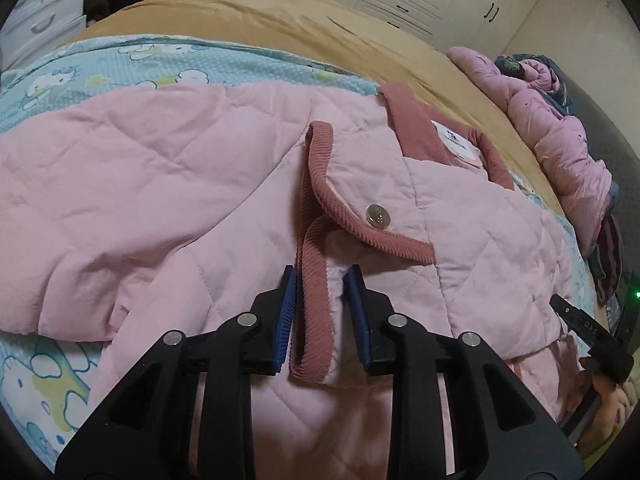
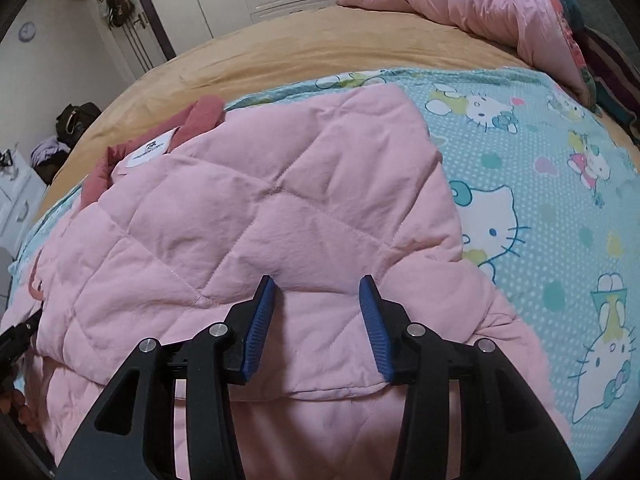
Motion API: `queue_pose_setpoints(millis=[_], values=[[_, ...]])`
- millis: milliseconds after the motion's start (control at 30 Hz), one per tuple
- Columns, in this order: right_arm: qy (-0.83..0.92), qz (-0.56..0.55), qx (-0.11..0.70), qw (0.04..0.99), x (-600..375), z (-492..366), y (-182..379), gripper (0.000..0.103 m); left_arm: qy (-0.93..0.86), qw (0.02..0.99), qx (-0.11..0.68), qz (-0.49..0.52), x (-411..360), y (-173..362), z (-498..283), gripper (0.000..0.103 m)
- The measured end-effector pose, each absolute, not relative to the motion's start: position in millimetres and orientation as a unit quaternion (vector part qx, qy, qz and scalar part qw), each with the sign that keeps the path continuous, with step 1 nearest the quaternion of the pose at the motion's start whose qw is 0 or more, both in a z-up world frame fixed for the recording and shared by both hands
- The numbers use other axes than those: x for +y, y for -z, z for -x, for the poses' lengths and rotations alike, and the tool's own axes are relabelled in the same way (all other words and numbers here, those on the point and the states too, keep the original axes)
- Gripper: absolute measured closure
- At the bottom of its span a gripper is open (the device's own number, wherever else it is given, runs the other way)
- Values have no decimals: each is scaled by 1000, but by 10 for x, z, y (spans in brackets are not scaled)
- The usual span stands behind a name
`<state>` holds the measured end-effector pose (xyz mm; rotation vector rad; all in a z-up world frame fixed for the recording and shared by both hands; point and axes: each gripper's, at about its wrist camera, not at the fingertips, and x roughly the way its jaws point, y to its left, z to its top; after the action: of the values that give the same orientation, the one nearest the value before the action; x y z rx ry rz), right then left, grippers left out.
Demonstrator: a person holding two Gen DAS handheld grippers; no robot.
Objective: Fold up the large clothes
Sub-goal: 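Open the right tool to release the sleeve on the coat front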
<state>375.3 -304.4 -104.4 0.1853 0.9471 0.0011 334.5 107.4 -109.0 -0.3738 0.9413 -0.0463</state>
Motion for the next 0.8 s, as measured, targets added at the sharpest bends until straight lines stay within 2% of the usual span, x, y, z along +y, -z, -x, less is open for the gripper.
queue_pose_setpoints(millis=[67, 133, 167, 200, 333, 367, 400, 433, 533, 567, 600, 800], values=[[-2, -78, 454, 887, -3001, -3728, 992, 57, 20, 875, 452, 170, 1066, 1066, -3329, 83], [-11, -78, 449, 890, -2954, -3675, 912, 41, 17, 876, 453, 163, 1048, 1028, -3312, 82], [-13, -80, 445, 892, -2943, -3651, 875, 28, 18, 877, 452, 159, 1040, 993, -3303, 78], [-11, -77, 439, 895, -2919, -3622, 823, 21, 17, 879, 450, 155, 1029, 961, -3290, 71], [-11, -53, 426, 903, -2803, -3589, 696, 19, 9, 883, 444, 149, 1041, 861, -3250, 56], [-11, -50, 423, 905, -2782, -3581, 677, 17, 7, 884, 443, 151, 1055, 837, -3234, 49], [-12, -49, 420, 906, -2768, -3568, 659, 10, 5, 885, 441, 153, 1070, 813, -3215, 40], [-11, -48, 416, 908, -2751, -3555, 638, 7, 2, 886, 438, 153, 1088, 784, -3192, 37], [-16, -46, 407, 912, -2704, -3523, 559, 7, -10, 891, 429, 149, 1131, 701, -3134, 23], [-19, -47, 404, 913, -2690, -3510, 531, 6, -15, 892, 428, 148, 1141, 679, -3116, 12], [-23, -49, 401, 914, -2675, -3493, 505, 6, -19, 892, 426, 147, 1150, 659, -3096, 9], [-51, -54, 388, 918, -2492, -3365, 347, 5, -67, 896, 420, 130, 1231, 527, -2926, 9]])
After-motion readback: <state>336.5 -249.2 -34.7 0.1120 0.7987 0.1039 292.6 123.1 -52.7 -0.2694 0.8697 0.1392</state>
